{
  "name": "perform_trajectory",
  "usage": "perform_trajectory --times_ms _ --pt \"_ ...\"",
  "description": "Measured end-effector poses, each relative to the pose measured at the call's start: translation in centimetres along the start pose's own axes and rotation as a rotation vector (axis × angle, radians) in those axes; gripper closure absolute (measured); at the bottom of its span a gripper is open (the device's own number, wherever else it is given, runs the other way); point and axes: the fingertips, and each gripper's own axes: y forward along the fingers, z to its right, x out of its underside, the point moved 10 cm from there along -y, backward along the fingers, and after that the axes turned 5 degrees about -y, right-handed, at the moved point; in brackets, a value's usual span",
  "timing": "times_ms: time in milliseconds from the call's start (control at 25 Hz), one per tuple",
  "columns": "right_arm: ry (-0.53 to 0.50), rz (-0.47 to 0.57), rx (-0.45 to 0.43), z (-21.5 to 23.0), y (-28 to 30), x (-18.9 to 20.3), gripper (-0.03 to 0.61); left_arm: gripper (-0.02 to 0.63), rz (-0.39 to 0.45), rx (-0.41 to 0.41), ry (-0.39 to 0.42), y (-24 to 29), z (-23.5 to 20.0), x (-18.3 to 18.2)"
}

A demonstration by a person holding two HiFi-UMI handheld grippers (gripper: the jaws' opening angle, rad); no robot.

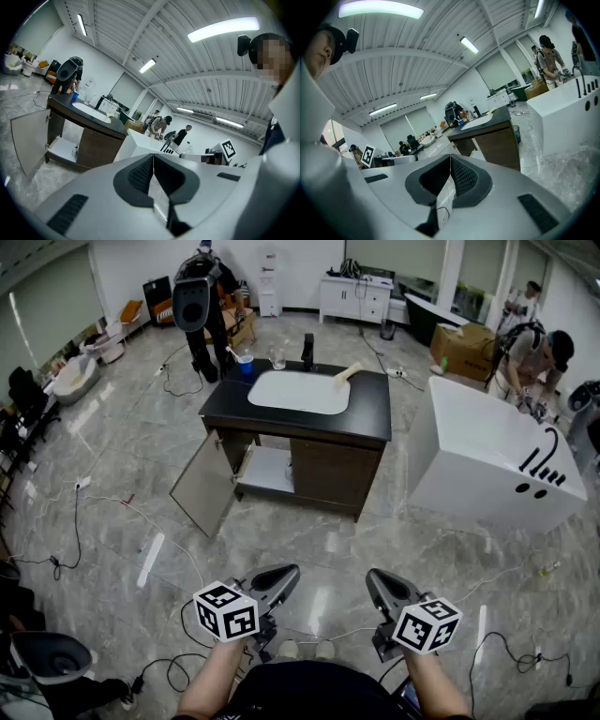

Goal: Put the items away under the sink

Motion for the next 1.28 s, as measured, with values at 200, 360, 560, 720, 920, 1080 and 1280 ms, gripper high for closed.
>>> perform_trajectory --times_ms 200,360,560,720,920,1080,1280 --pt "-0.013 0.003 -0.008 0.3 0.5 -0.4 0.543 0.604 0.015 -0.021 0.031 0.4 0.3 -0.5" --pt "-0.056 0.006 -0.014 -0.1 1.9 -0.4 0.543 0.604 0.029 -0.079 0.124 0.5 0.4 0.1" --pt "-0.064 -0.016 -0.035 -0.8 3.3 0.4 0.543 0.604 -0.021 -0.107 0.136 0.5 0.2 2.2" --pt "-0.041 -0.027 -0.039 -0.7 3.1 0.7 0.542 0.604 -0.012 -0.103 0.113 0.5 0.3 2.2" --pt "-0.044 -0.036 -0.050 -0.3 3.2 0.3 0.542 0.604 0.006 -0.111 0.120 0.8 0.6 1.3" --pt "-0.045 -0.043 -0.074 0.4 3.5 -0.1 0.541 0.604 0.016 -0.130 0.122 1.8 0.7 1.1" --pt "-0.070 -0.062 -0.115 1.5 3.9 -0.5 0.541 0.604 0.033 -0.145 0.109 3.2 0.9 1.1"
